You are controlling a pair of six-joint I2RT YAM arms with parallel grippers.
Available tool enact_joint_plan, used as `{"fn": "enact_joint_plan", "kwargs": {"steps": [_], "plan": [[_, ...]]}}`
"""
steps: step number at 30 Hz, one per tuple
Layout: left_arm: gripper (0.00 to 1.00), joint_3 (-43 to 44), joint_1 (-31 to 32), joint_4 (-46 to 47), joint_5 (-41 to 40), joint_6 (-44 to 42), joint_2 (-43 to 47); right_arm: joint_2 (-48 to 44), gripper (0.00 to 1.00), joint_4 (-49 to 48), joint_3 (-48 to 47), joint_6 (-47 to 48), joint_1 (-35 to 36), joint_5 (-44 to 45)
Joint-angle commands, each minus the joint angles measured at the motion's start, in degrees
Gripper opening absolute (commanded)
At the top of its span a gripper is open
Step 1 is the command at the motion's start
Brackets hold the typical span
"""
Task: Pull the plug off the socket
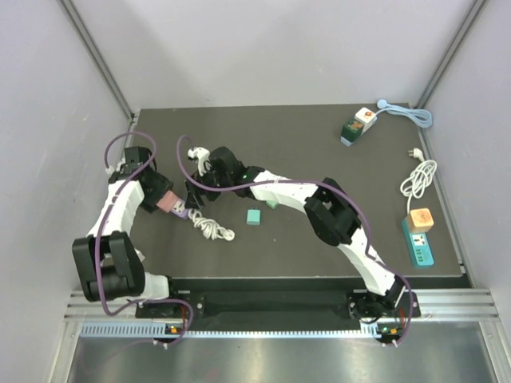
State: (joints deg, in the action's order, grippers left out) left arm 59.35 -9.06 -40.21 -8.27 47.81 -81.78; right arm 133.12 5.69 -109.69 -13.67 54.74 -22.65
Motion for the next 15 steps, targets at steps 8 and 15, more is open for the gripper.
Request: {"fn": "enact_joint_plan", "kwargs": {"steps": [8,15], "plan": [[0.0,-5.65,1.06,7.86,9.92,-8.26,12.08,5.66,0.76,-15.79,-0.61,-14.36,-0.07,-13.2],[0.0,-6.53,1.06,9.09,14.07,-9.32,14.01,7.85,0.51,-17.56,-0.18,-18.84,-0.16,-13.56]]}}
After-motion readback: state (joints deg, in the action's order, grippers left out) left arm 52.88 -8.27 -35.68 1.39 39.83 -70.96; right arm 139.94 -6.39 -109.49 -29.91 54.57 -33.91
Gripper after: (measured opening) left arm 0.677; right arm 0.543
